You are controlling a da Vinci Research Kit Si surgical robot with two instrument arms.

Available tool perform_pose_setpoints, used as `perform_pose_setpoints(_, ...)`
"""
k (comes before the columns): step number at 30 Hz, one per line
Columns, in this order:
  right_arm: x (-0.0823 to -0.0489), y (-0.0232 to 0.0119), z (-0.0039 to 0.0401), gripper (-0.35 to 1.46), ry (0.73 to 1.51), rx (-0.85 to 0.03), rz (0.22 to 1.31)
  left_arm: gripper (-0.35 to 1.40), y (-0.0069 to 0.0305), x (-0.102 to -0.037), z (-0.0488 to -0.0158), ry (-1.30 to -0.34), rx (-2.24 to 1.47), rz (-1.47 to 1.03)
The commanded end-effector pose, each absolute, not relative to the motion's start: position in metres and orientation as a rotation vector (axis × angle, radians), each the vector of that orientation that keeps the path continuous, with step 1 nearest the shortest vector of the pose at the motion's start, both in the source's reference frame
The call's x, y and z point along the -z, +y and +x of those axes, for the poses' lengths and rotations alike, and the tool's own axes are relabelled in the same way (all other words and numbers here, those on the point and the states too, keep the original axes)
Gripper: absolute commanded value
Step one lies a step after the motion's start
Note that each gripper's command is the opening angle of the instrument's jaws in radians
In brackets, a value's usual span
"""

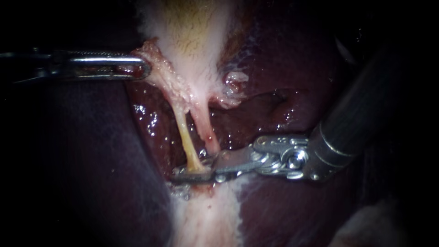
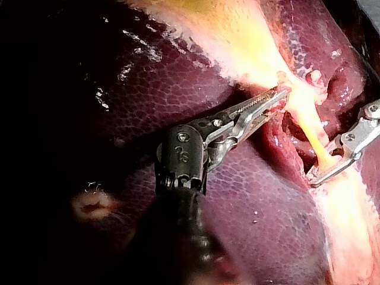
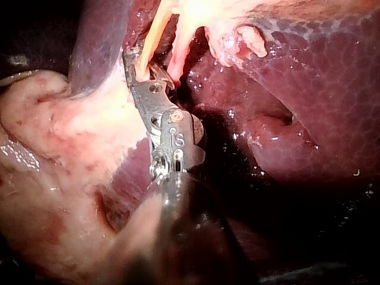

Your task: Going back first clip left tube

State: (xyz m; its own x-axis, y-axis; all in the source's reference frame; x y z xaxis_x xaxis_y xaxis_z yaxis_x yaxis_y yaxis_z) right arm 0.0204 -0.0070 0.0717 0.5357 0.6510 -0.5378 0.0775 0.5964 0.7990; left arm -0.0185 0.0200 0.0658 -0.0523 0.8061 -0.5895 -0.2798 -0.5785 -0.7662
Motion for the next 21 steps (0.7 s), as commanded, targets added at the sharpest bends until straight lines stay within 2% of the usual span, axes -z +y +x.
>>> perform_pose_setpoints(1,-0.0717,-0.007,0.0204,-0.35,0.963,-0.401,0.886,-0.35,0.02,-0.0658,-0.0185,-0.592,-1.741,-1.429)
perform_pose_setpoints(6,-0.0717,-0.0069,0.0204,-0.35,0.971,-0.4,0.892,-0.35,0.0199,-0.0657,-0.0185,-0.591,-1.741,-1.428)
perform_pose_setpoints(9,-0.0716,-0.0069,0.0205,-0.35,1.005,-0.406,0.903,-0.35,0.0199,-0.0658,-0.0185,-0.591,-1.741,-1.428)
perform_pose_setpoints(12,-0.0714,-0.0069,0.0207,0.12,1.022,-0.41,0.908,-0.35,0.0199,-0.0658,-0.0185,-0.591,-1.742,-1.429)
perform_pose_setpoints(14,-0.0714,-0.0068,0.0211,0.34,1.022,-0.409,0.91,-0.35,0.0198,-0.0658,-0.0184,-0.59,-1.742,-1.429)
perform_pose_setpoints(19,-0.0715,-0.0068,0.0214,0.44,1.033,-0.397,0.888,-0.35,0.0198,-0.0658,-0.0185,-0.59,-1.742,-1.429)
perform_pose_setpoints(21,-0.0716,-0.0066,0.0215,0.46,1.061,-0.37,0.837,-0.35,0.0198,-0.0659,-0.0185,-0.59,-1.742,-1.429)
